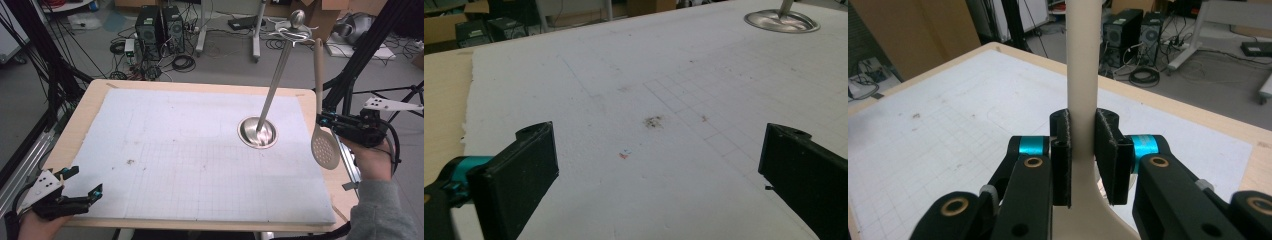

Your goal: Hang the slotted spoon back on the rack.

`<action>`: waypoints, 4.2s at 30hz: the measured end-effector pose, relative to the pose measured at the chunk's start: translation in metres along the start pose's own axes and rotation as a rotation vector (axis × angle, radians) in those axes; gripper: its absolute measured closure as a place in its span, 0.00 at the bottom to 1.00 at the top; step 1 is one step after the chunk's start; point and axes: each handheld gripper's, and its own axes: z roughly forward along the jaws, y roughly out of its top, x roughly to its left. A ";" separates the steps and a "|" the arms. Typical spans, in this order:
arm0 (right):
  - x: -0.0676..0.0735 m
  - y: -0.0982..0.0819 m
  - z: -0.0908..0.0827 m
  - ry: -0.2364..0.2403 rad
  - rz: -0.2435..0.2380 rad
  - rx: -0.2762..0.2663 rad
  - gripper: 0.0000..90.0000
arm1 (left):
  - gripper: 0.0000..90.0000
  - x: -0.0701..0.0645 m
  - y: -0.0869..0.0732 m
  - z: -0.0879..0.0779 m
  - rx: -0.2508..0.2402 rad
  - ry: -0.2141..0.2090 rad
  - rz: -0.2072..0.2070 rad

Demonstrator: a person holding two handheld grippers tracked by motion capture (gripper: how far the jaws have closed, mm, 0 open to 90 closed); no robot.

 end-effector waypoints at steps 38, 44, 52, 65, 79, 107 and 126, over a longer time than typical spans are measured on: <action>0.007 0.012 0.043 -0.017 0.015 0.080 0.87 | 0.03 -0.002 0.000 -0.001 -0.002 -0.012 -0.007; 0.008 0.014 0.048 -0.027 0.014 0.086 0.87 | 0.03 -0.001 0.000 -0.003 -0.008 -0.009 -0.009; 0.009 0.015 0.057 -0.037 0.014 0.088 0.86 | 0.03 -0.001 0.000 -0.004 -0.010 -0.012 -0.013; 0.012 0.016 0.070 -0.053 0.022 0.075 0.86 | 0.03 -0.001 -0.003 -0.005 -0.002 -0.020 -0.014; 0.014 0.012 0.075 -0.074 0.017 0.035 0.81 | 0.03 -0.001 -0.003 -0.005 -0.004 -0.014 -0.019; 0.038 -0.012 0.064 -0.062 -0.051 -0.052 0.16 | 0.03 0.001 -0.002 0.011 -0.003 -0.034 -0.022; 0.052 -0.053 0.061 -0.044 -0.050 -0.112 0.16 | 0.03 0.000 -0.001 0.018 -0.009 -0.054 -0.031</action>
